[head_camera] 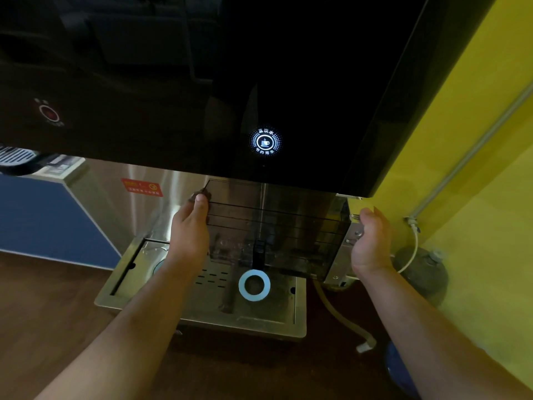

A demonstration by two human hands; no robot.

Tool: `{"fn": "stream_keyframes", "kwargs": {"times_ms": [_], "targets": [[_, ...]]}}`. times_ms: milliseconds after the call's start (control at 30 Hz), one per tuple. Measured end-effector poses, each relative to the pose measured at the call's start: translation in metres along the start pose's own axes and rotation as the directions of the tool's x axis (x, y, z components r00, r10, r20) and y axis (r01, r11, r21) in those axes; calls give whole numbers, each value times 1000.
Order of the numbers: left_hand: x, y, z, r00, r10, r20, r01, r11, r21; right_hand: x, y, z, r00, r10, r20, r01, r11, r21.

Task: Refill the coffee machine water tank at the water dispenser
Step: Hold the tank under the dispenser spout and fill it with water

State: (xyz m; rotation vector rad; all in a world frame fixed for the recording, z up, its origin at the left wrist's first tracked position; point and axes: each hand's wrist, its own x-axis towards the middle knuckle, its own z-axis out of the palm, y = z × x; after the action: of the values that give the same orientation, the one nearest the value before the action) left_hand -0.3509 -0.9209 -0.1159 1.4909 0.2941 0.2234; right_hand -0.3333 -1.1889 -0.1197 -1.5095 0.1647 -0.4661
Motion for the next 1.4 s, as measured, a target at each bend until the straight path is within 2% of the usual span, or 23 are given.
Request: {"fn": "stream_keyframes", "kwargs": {"times_ms": [400,633,733,833,933,1400], "targets": [[0,2,2,1000,-7,8,7,1000,-11,7,12,-5,999,10,34,-8,998,-63],[1,0,2,1000,-14,-11,13,1000,-18,11,13,-5,999,37,37,-30,983,-184],[1,-1,2,1000,-17,-14,17,1000,-22,9,14,-5,999,31,10,-29,991,-129],[1,-1,3,1000,-14,-16,13,1000,-19,8,13,-7,999,32,1,-32,989,-144],[0,0,5,1000,-22,-11,21,999,-36,7,9,-6,999,30,31,-28,997,-76],[-2,1,7,999,-32,-5,32,999,-41,5,6,-5,999,16,28,-16,1000,0]]}}
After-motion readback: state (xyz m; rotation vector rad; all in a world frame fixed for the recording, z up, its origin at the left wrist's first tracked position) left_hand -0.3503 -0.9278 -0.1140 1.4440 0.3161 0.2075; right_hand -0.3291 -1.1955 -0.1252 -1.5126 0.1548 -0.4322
